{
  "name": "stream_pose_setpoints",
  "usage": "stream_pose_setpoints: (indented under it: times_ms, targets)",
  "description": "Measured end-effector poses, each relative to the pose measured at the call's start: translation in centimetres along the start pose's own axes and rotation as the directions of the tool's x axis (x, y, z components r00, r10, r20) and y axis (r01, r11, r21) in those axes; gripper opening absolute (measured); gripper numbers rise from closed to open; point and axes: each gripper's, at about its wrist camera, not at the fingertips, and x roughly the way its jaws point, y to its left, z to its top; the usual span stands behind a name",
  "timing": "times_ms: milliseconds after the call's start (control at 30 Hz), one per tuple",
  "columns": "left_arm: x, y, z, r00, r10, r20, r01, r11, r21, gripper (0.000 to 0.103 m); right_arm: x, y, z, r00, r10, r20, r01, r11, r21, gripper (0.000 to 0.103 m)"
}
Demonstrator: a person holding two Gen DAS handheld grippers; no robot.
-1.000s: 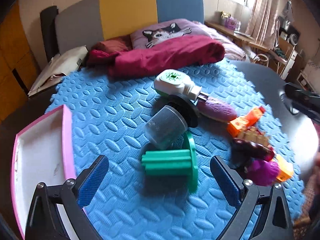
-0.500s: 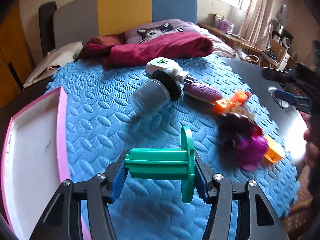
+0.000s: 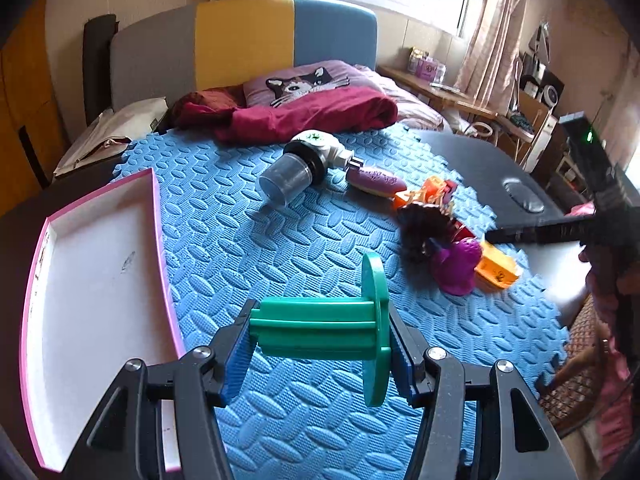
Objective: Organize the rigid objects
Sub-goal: 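Drop the green piece in the tray with left gripper while right grasps orange piece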
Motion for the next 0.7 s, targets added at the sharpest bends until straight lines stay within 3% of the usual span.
stream_pose_setpoints:
  times_ms: [167, 267, 400, 500, 700]
  targets:
    - [-1.3, 0.8, -0.4, 1.0, -0.024, 0.017, 0.025, 0.999, -0.031, 0.06, 1.6, 1.4, -0.5, 0.994, -0.078, -0.082, 0.068, 0.991, -0.113, 0.066]
    - [-2.7, 2.6, -0.4, 0.999, -0.03, 0.036, 0.032, 0.997, -0.074, 0.06, 3.3, 1.8, -0.8, 0.973, -0.203, -0.113, 0.182, 0.968, -0.173, 0.026]
    - [-4.4, 7.2, 0.1, 0.998, 0.01, 0.067, 0.003, 0.979, -0.202, 0.06, 3.3, 1.8, -1.2, 0.972, -0.212, -0.099, 0.192, 0.964, -0.186, 0.027]
    - [-5.2, 12.2, 0.5, 0.991, 0.103, 0.082, -0.072, 0.946, -0.317, 0.06, 3.2, 1.4, -1.3, 0.975, -0.195, -0.105, 0.176, 0.97, -0.167, 0.027]
    - [-4.3, 19.0, 1.0, 0.967, 0.252, 0.045, -0.214, 0.891, -0.402, 0.06, 3.4, 0.8, -1.0, 0.977, -0.182, -0.113, 0.164, 0.976, -0.146, 0.027]
